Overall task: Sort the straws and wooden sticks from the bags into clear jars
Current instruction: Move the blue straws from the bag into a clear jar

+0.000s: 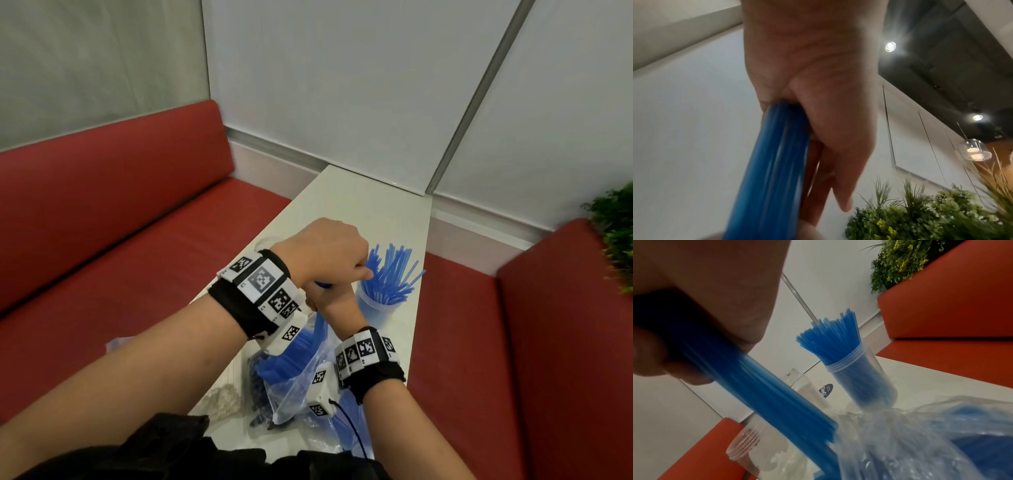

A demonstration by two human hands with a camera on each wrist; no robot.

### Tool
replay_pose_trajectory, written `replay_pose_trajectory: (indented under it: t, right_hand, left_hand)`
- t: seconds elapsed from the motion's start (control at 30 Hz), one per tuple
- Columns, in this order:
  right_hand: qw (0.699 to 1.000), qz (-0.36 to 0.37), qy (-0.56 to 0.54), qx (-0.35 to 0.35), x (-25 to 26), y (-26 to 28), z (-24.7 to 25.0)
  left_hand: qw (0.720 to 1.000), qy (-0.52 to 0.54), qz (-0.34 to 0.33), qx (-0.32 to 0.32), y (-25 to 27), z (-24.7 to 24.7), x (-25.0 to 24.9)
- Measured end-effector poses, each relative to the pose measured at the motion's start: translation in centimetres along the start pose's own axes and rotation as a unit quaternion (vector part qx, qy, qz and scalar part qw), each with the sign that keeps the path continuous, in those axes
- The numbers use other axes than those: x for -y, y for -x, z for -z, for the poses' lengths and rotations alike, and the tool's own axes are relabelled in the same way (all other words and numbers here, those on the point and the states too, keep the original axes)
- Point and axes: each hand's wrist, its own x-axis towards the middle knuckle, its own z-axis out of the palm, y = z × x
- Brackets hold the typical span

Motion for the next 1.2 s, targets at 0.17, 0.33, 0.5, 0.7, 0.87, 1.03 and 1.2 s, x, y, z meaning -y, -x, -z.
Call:
replay_pose_trajectory:
  t: [0.17, 0.33, 0.5, 0.7, 0.87, 1.03, 1.2]
  right_hand:
    - [0.998, 0.038, -0.056, -0.001, 1.4, 1.0, 1.2]
    - [0.993, -0.083, 0.011, 0.086, 2.6, 1.0, 1.7]
    - [0.989, 0.071, -0.131, 0.012, 5.8, 1.7, 4.6]
    - [0.963, 0.184, -0.197, -0.026, 12.4, 0.8, 7.9]
    - [0.961, 0.183, -0.204, -0.045, 12.3, 1.1, 6.7]
    - [0.965, 0.175, -0.188, -0.046, 11.9, 1.7, 6.5]
    - [0.97, 0.175, -0.169, -0.025, 11.5, 1.5, 6.4]
  left_hand:
    - [0.991, -0.021, 0.008, -0.131, -0.2, 1.5, 1.1]
    - [0.997, 0.063, 0.018, -0.042, 0.1, -0.1, 0.6]
    - [0.728, 0.571, 0.163, -0.341, 0.5, -2.0, 2.1]
    - [0.397, 0.855, 0.334, 0.005, 2.0, -8.9, 2.3]
    - [0.159, 0.948, 0.275, -0.027, 2.0, -10.7, -0.1]
    - [0.17, 0.94, 0.292, -0.055, 2.3, -10.1, -0.4]
    - [0.156, 0.957, 0.243, -0.036, 2.3, -10.4, -0.4]
